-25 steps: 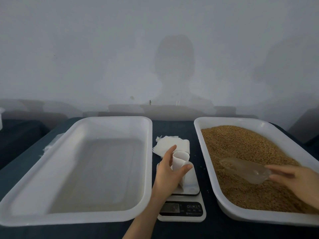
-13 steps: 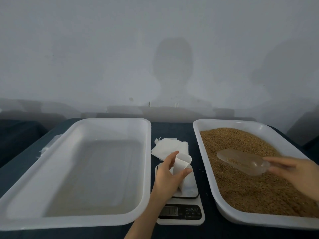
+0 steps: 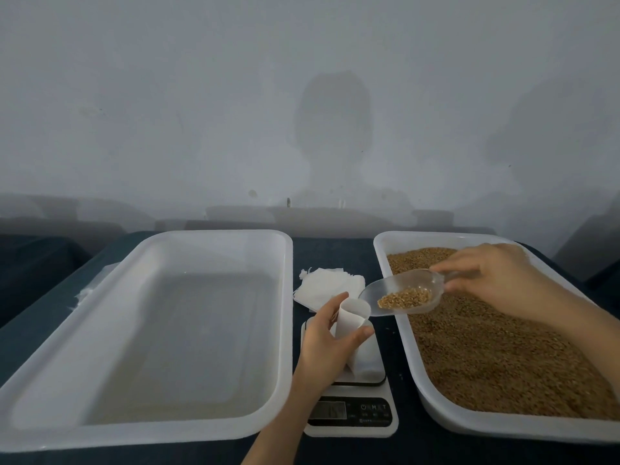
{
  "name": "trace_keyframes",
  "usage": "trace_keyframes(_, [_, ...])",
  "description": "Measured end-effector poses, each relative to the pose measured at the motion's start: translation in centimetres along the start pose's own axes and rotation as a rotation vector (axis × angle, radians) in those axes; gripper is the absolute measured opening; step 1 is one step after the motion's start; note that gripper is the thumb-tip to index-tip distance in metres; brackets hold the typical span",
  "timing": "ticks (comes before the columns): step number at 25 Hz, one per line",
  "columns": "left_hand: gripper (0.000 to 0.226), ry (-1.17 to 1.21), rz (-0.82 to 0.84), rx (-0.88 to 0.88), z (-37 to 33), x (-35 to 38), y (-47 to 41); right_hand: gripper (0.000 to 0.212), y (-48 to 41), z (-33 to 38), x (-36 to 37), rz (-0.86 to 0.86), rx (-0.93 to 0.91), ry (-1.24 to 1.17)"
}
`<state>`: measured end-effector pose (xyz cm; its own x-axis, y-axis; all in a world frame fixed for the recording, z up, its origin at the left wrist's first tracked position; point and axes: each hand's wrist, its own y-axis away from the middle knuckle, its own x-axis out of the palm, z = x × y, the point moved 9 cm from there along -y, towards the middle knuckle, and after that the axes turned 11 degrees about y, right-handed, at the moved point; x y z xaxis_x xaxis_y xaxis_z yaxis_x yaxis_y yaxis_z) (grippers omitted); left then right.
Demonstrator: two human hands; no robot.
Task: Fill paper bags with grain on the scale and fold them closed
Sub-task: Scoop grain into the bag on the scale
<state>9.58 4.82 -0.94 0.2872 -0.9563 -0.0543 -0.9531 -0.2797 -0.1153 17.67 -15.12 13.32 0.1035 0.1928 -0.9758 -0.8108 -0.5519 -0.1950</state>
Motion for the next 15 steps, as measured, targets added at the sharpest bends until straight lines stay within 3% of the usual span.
trace_keyframes(6, [0.068,-0.013,0.031,0.010,-0.2,0.4,-0.1,0.030,-1.5,1.3,-0.9,-0.086,-0.061,0.140])
trace_keyframes(15, [0.061,0.043,0.026,0.050,-0.7,0.7,-0.6,0.029,-2.5,3.4,-1.1,0.006,-0.128,0.371])
